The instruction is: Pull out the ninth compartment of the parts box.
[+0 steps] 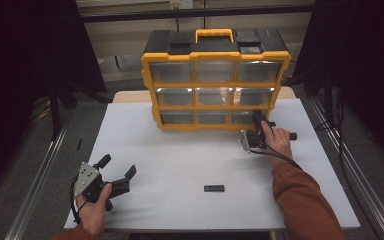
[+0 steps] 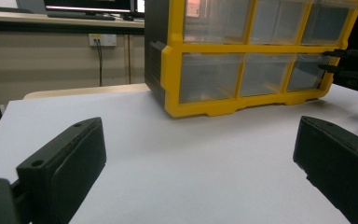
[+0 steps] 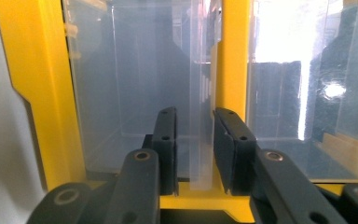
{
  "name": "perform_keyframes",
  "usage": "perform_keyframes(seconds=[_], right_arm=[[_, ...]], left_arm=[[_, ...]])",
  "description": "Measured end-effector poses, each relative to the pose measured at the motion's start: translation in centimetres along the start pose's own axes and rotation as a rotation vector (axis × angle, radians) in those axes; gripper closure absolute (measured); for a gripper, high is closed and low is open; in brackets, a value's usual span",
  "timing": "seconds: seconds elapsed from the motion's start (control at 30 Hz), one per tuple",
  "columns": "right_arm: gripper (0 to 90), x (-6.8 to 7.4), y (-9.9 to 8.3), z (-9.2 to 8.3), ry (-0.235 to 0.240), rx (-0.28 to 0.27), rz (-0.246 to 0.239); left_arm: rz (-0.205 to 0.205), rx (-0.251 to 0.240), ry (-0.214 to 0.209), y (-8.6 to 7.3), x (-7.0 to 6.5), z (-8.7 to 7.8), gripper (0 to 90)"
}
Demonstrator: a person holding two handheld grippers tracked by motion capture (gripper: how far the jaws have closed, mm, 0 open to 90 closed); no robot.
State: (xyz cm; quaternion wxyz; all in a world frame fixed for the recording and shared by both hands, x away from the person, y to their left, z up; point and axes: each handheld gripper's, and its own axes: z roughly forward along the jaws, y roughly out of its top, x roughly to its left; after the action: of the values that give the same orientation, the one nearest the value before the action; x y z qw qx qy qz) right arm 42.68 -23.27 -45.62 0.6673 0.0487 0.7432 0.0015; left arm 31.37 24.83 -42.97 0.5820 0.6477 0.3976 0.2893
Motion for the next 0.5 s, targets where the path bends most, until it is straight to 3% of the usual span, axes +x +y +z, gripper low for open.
perform_keyframes(seconds=[0.17, 0.5], right_arm=[[79.2, -0.36, -0.05, 0.04, -0.013, -0.013, -0.018], [80.0, -0.23, -0.16, -0.07, -0.007, -0.010, -0.008]], left_arm=[[0.002, 0.002, -0.002, 0.00, -0.03, 0.01, 2.4], [0.004, -0.001, -0.002, 0.03, 0.05, -0.05, 2.4]])
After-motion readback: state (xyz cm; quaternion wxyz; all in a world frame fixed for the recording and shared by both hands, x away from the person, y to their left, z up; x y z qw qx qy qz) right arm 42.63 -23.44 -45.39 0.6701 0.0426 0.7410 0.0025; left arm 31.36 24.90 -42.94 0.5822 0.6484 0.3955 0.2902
